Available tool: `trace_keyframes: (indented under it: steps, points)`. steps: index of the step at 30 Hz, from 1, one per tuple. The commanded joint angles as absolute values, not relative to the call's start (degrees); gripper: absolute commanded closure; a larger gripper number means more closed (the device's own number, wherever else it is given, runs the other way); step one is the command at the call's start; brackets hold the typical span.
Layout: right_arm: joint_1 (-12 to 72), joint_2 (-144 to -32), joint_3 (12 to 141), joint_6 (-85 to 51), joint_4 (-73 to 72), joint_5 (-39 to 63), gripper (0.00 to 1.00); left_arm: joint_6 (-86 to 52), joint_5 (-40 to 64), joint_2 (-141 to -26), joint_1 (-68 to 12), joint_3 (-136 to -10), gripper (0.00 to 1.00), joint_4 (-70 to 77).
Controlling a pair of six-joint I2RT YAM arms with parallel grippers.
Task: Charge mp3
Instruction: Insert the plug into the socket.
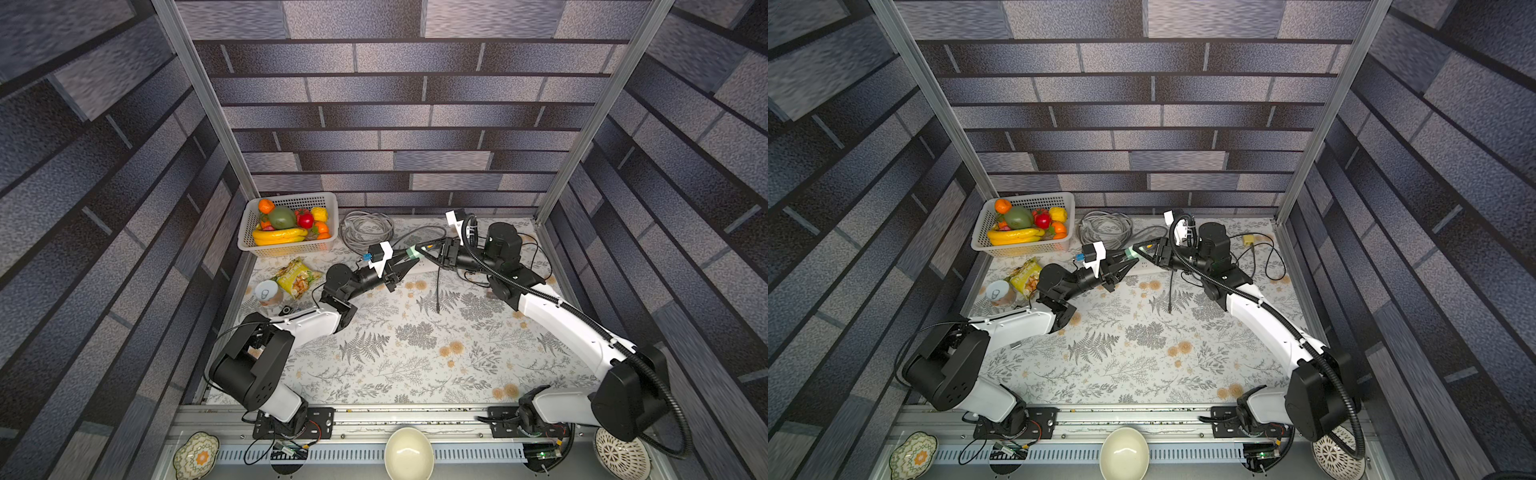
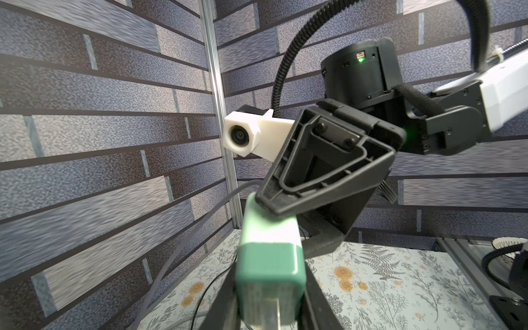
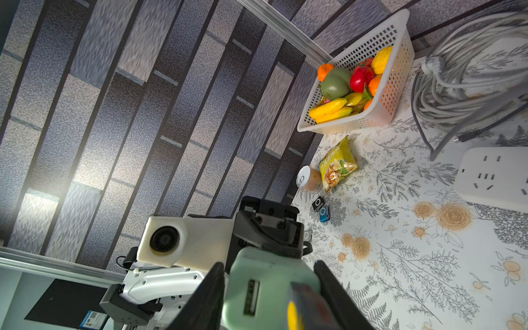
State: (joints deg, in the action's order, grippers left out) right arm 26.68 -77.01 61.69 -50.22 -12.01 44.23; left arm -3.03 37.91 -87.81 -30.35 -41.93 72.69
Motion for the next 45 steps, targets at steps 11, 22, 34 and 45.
trace_keyframes:
  steps: [11, 22, 34, 45]
  points:
    - [25.8, -76.8, 62.3, -53.3, -18.2, 57.1, 0.58, -2.9, 41.6, -88.3, -30.2, -42.7, 0.89, 70.5]
    - [25.8, -76.4, 61.6, -52.8, -18.9, 57.3, 0.89, -5.1, 38.5, -91.0, -29.5, -41.0, 0.45, 74.1]
    - [30.9, -89.0, 81.0, -16.3, 23.5, 3.6, 0.98, -14.0, 4.8, -63.9, -23.2, -26.0, 0.0, 46.5]
    - [37.8, -118.7, 106.3, -11.9, 25.1, -3.4, 1.0, -20.6, -9.0, -44.2, -20.3, -30.7, 0.0, 6.9]
